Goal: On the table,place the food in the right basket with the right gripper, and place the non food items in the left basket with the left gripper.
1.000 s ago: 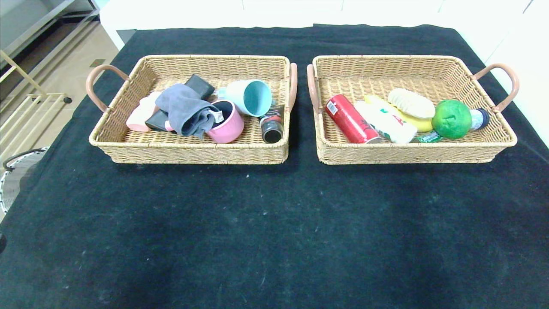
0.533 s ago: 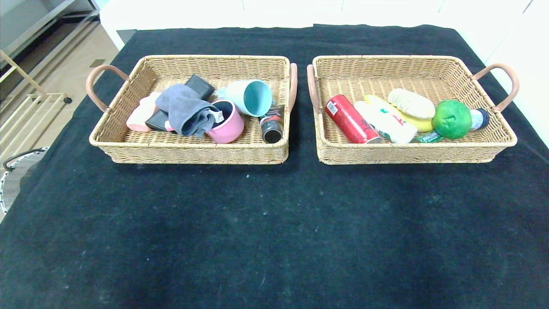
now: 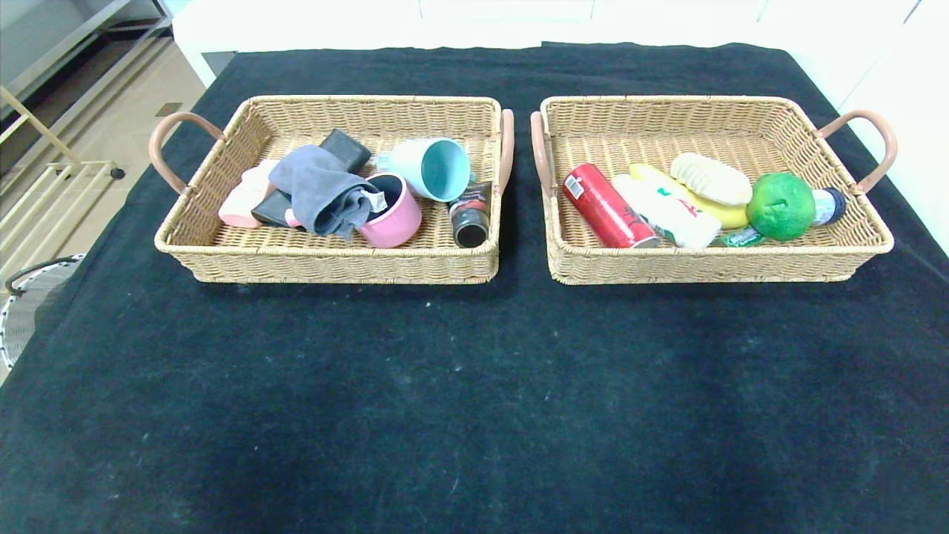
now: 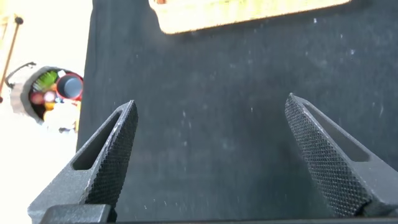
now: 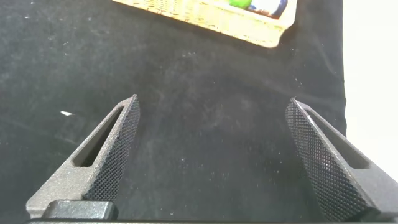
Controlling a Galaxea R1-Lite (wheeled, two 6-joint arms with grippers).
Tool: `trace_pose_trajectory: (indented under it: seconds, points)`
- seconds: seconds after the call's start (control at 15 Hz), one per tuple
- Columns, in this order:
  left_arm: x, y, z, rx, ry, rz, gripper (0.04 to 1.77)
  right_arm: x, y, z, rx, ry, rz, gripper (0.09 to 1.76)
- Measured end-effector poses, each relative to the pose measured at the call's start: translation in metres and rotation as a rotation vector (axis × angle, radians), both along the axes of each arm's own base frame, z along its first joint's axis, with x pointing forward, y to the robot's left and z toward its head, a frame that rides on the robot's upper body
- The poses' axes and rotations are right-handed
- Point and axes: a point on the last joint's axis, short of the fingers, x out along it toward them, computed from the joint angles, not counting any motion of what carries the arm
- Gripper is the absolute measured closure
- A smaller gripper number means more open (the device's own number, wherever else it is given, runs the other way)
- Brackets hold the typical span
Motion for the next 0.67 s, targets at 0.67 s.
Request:
trace_pose_trajectory:
  seconds: [0.67]
  points:
    - [-0.016, -0.005, -0.074, 0.0, -0.111, -0.169, 0.09, -0.007, 0.002, -0.038, 0.008, -0.018, 0.004, 0.14]
